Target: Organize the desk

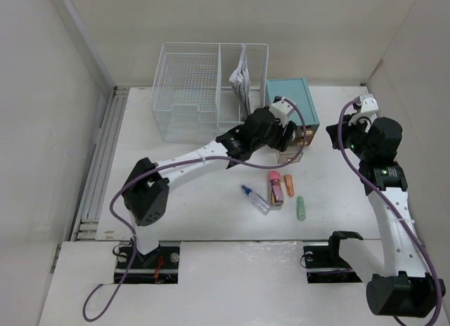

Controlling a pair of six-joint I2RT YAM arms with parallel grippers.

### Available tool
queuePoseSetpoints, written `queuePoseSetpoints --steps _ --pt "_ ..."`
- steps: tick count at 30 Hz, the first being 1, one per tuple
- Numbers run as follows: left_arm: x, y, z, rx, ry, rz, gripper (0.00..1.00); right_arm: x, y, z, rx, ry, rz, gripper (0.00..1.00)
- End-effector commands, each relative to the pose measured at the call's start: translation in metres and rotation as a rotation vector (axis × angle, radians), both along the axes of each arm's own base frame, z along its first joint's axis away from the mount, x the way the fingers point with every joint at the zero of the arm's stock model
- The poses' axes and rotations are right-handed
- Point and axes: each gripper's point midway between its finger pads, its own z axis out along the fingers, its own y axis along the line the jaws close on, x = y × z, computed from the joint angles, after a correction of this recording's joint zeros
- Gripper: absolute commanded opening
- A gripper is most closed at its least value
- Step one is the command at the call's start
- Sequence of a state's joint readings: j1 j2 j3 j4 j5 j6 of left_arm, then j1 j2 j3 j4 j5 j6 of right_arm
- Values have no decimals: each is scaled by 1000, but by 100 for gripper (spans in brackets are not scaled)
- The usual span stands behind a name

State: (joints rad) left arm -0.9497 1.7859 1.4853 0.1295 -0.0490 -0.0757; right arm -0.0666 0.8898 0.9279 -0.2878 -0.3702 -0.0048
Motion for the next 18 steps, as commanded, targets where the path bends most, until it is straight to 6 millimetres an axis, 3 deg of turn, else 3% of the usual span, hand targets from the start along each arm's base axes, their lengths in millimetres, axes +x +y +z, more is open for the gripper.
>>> queuePoseSetpoints --steps 1,3,5,6,9,10,13,15,18 --pt "8 -14 21 -32 -28 -50 0 1 -8 24 -21 -53 -37 0" --pt "16 -18 9 -16 -12 -51 0 2 -8 19 -20 -34 -37 0" --pt "18 -24 11 -20 -11 -61 0 4 -10 21 -22 -36 -46 0" --pt "18 -27 1 -8 3 -72 0 4 -10 21 -22 -36 -46 0" --pt "20 -33 2 -5 9 -81 2 5 -10 16 -21 -16 -45 0" --pt "25 -31 -3 4 17 -72 11 5 -10 16 -21 -16 -45 0" --pt "25 -31 0 5 17 -72 62 8 -10 11 -20 7 -45 0" --pt "27 -29 0 7 15 -62 78 10 -10 8 -20 18 -45 1" --pt "30 -26 11 -5 -5 -36 89 13 -9 4 -16 38 -36 6"
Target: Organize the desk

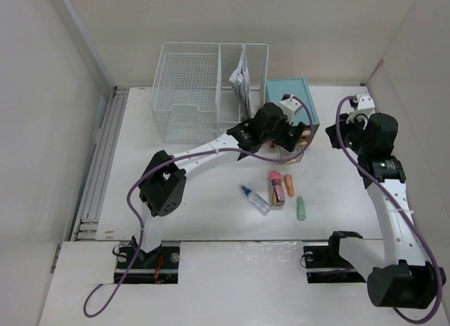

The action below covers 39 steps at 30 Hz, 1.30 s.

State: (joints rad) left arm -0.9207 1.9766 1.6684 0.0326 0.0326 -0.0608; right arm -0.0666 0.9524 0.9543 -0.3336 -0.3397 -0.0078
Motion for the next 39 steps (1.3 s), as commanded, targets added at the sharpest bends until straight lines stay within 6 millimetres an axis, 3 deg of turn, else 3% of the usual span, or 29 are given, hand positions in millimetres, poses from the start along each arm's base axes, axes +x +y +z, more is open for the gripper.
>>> queuePoseSetpoints --steps 1,2,4,6,7,8,9,10,11,12,13,14,17,18,20,21,28,39 --pt "9 1 51 -80 -81 27 93 5 -3 21 -11 -44 -7 8" --pt "9 2 61 -94 -102 24 95 6 -3 18 -10 -35 -7 16" --pt "10 4 73 -113 -123 39 93 8 -3 15 -10 -24 -7 18" --pt "6 10 95 -162 -145 44 75 9 -3 13 7 -12 0 25" --pt "2 15 86 -153 -138 44 65 11 -1 8 11 4 8 30" --pt "-6 15 89 -171 -134 39 42 13 -3 4 17 16 11 36" --pt "-21 16 107 -218 -148 23 31 15 -2 -4 30 42 6 45" --pt "-32 16 108 -225 -150 8 22 16 0 -9 36 58 18 51" --pt "-42 21 87 -199 -122 17 15 20 4 -21 57 98 38 55" --pt "-56 25 98 -224 -136 0 11 23 5 -27 64 119 49 58" --pt "-72 20 98 -251 -128 -13 11 25 6 -34 92 151 38 59" --pt "-82 24 76 -228 -98 -21 11 31 8 -44 102 185 51 60" --pt "-102 23 66 -254 -64 -48 12 39 14 -52 162 243 53 61" --pt "-114 21 49 -239 -31 -79 15 47 13 -60 177 258 46 61" --pt "-120 16 38 -247 -3 -94 21 54 17 -61 228 282 42 61" --pt "-127 15 31 -252 18 -122 22 60 17 -73 243 313 34 61" --pt "-121 -3 -17 -200 90 -137 35 88 26 -93 354 388 33 61" --pt "-86 -10 -44 -184 118 -75 43 108 22 -108 416 419 -37 61"
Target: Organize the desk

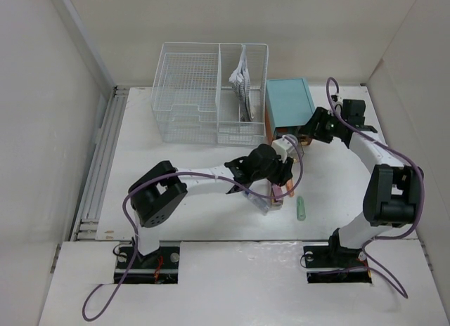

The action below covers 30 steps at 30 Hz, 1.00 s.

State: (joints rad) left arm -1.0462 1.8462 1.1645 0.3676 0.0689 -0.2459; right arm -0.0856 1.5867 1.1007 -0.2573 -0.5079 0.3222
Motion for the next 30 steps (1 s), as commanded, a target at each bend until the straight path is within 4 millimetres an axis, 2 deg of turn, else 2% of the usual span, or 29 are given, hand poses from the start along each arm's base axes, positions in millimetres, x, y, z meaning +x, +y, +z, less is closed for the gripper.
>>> queuePoseSetpoints --steps 1,5,6,7,10,13,14,15,16,17,21,24,26,29,30 --pt "19 -17 37 -114 -49 18 43 25 -3 19 21 -84 -32 61" --pt "37 -19 42 -132 -59 62 43 28 -6 18 31 -81 -70 61" --pt "39 -19 35 -120 -56 70 43 28 -7 15 31 -76 -85 61" --pt "40 -21 41 -132 -63 70 43 28 -7 15 31 -76 -85 61" --pt "46 -26 42 -139 -71 79 43 21 -10 5 23 -58 -112 61" --pt "55 -24 39 -135 -70 114 43 22 -14 6 33 -96 -162 61" --pt "56 -26 39 -138 -71 114 43 25 -16 12 27 -134 -169 61" --pt "64 -25 45 -146 -81 132 43 26 -15 14 38 -139 -176 61" --pt "64 -25 40 -139 -76 132 43 27 -17 12 36 -142 -193 61" --pt "71 -23 45 -150 -78 158 43 24 -17 10 36 -139 -193 61" --pt "83 -15 45 -148 -83 188 43 29 -21 13 43 -188 -235 52" --pt "88 -12 45 -148 -83 197 43 30 -23 13 45 -196 -248 41" --pt "100 -5 49 -153 -92 227 43 34 -24 17 49 -214 -261 36" --pt "107 -3 47 -151 -93 238 42 26 -22 16 56 -211 -249 35" --pt "112 0 50 -152 -94 248 42 20 -21 9 56 -196 -250 35"
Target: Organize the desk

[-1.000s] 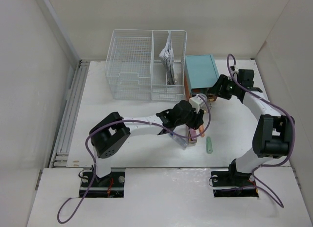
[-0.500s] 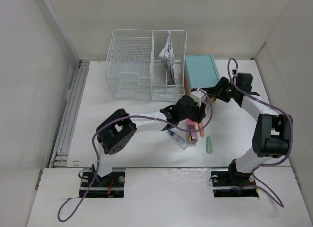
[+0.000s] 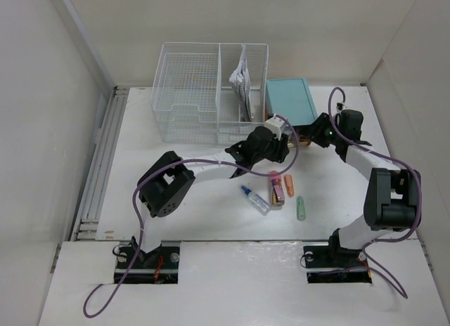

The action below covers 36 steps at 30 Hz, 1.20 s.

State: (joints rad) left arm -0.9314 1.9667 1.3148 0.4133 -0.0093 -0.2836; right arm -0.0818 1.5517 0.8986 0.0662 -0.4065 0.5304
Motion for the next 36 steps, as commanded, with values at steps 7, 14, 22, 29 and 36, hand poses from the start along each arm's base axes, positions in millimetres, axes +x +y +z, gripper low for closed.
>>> queuePoseSetpoints --steps 7,14,22,29,36 --pt "48 -2 32 -53 -55 76 42 -32 -1 17 -50 -83 28 35" --pt "63 -3 36 -63 -60 87 42 -71 -4 -2 -99 -14 86 35" --pt "53 -1 29 -46 -44 49 45 -83 9 -2 -54 -5 208 72" --pt "18 24 44 -27 -69 39 68 -102 19 23 -53 -79 305 75" --pt "-32 43 46 16 -6 32 74 -122 28 50 -83 -156 389 62"
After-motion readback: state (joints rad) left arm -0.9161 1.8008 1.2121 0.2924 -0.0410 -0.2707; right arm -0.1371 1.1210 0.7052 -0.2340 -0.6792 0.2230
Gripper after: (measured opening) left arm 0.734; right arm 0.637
